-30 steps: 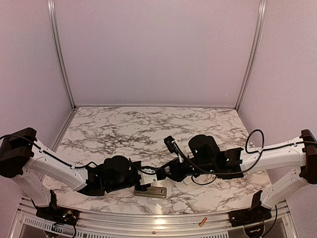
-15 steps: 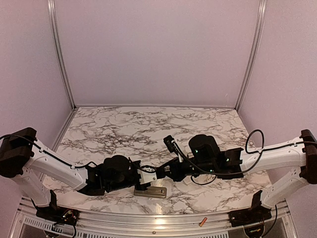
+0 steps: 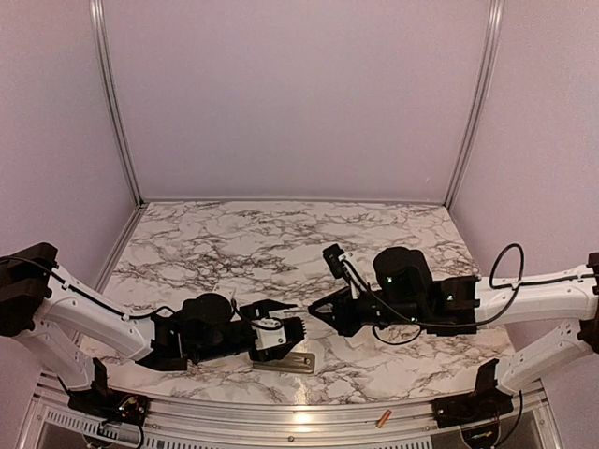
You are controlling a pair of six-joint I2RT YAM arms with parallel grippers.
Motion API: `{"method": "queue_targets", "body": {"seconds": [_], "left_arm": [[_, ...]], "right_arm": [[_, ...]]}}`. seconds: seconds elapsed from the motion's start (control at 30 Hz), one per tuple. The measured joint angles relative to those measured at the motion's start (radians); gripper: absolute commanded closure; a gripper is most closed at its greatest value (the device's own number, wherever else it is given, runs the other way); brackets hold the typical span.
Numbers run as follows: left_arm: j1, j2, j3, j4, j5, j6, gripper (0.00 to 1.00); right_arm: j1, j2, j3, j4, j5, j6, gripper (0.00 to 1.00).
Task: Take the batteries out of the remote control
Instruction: Pass from the left arm to the right, then pick up the remote control from the center of the board.
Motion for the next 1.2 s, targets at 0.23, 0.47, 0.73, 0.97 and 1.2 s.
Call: {"method": "queue_targets", "body": {"seconds": [0.23, 0.47, 0.73, 0.97, 1.2], "left_arm": [[0.008, -0.061, -0.039, -0.009, 0.016, 0.016, 0.12], [0.058, -0.077, -0.05, -0.065, 0.076, 0.017, 0.01], [0.099, -0.098, -0.054, -0.118, 0.119, -0.009, 0.01], [0.132, -0.113, -0.084, -0.13, 0.144, -0.065, 0.01], [0.179, -0.102, -0.027, -0.166, 0.085, -0.204, 0.01]], "right_arm": [[-0.001, -0.065, -0.016, -0.055, 0.019, -0.01, 1.0], [-0.001, -0.104, -0.028, -0.11, 0.026, -0.012, 1.0], [-0.002, -0.15, -0.033, -0.157, 0.025, -0.018, 1.0], [-0.002, -0.178, -0.049, -0.181, 0.024, -0.024, 1.0], [-0.003, -0.213, -0.086, -0.181, 0.022, -0.034, 1.0]]}}
